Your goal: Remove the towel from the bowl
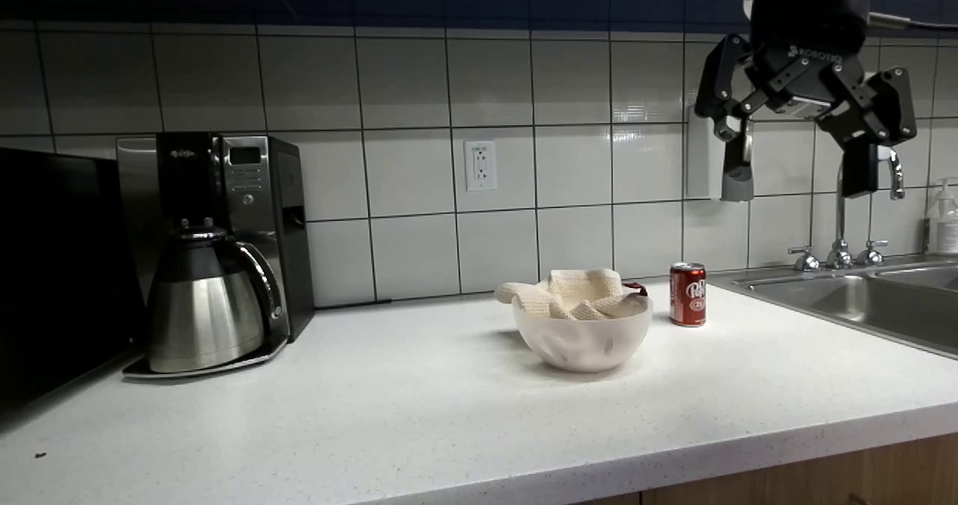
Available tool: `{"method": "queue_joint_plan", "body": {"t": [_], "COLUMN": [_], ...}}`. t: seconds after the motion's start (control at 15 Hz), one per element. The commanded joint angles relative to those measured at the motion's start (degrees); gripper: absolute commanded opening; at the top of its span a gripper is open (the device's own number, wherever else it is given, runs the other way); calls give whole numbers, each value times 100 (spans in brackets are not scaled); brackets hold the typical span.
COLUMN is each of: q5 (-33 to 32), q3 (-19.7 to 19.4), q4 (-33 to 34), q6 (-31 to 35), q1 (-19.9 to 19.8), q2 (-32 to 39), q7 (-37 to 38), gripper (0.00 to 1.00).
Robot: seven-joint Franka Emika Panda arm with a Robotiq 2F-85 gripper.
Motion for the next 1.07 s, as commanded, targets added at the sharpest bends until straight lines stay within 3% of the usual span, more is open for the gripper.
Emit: {"method": "queue_joint_plan", "body": {"t": [0.0, 0.4, 1.0], "q5": [152, 68, 3], "q3": [317, 591, 602], "q4": [-166, -215, -129], "q6": [391, 1264, 3184], "q1": [117, 331, 366], "q2": [-4, 368, 1562], "q7": [-110, -91, -49], "gripper": [100, 100, 100]}}
